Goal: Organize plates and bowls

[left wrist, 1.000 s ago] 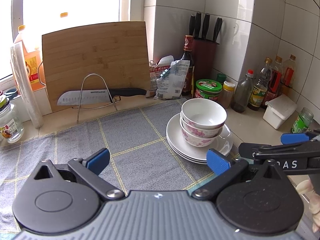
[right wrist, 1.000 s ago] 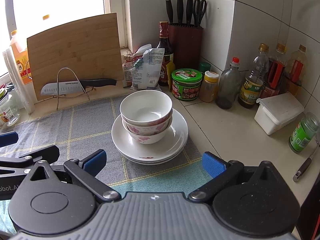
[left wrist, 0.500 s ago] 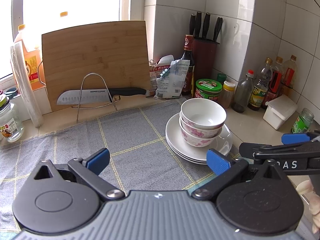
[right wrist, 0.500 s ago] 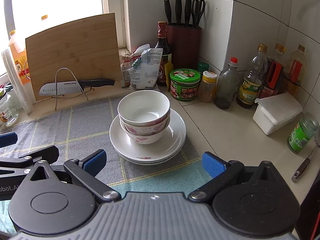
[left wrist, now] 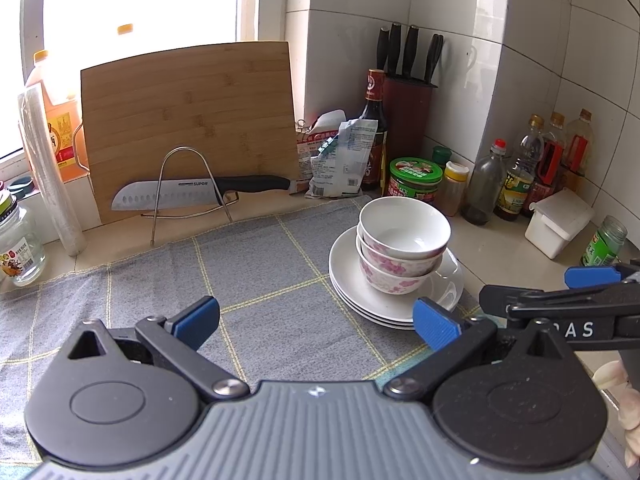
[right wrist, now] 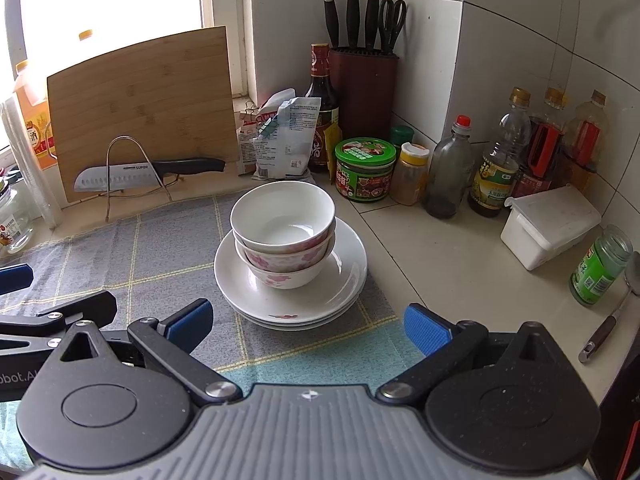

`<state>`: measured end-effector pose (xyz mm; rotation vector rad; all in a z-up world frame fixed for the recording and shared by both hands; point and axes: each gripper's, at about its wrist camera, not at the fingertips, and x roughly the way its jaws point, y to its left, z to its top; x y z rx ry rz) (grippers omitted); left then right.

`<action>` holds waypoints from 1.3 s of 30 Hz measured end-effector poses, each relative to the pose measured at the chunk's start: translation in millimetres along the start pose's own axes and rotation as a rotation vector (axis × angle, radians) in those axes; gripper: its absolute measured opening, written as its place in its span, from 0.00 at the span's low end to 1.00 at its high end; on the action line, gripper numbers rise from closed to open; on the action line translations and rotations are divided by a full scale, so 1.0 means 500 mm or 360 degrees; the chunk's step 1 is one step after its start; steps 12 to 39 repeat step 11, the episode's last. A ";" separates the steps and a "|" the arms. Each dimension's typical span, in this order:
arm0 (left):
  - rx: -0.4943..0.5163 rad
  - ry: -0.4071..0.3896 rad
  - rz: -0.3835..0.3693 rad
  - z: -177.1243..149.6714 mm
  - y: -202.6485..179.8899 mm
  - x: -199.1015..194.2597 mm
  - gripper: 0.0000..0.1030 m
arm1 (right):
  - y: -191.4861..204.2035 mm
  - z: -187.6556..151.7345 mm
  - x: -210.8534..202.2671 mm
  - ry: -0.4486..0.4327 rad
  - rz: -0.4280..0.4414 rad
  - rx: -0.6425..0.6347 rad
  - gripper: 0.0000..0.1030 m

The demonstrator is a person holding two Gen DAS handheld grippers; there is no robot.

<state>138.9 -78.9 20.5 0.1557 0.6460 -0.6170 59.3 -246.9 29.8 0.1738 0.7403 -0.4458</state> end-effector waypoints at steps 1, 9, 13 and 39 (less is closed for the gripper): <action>0.0001 -0.0001 0.0000 0.000 0.000 0.000 0.99 | 0.001 0.000 0.000 0.0000 -0.0001 0.0000 1.00; 0.0003 0.0000 -0.0002 0.001 -0.001 0.001 0.99 | 0.001 0.000 -0.001 0.0000 -0.0005 0.0001 1.00; 0.0003 0.0002 -0.0003 0.001 -0.001 0.001 0.99 | -0.001 0.000 -0.001 -0.0001 -0.0009 -0.0002 1.00; 0.0003 0.0002 -0.0003 0.001 -0.001 0.001 0.99 | -0.001 0.000 -0.001 -0.0001 -0.0009 -0.0002 1.00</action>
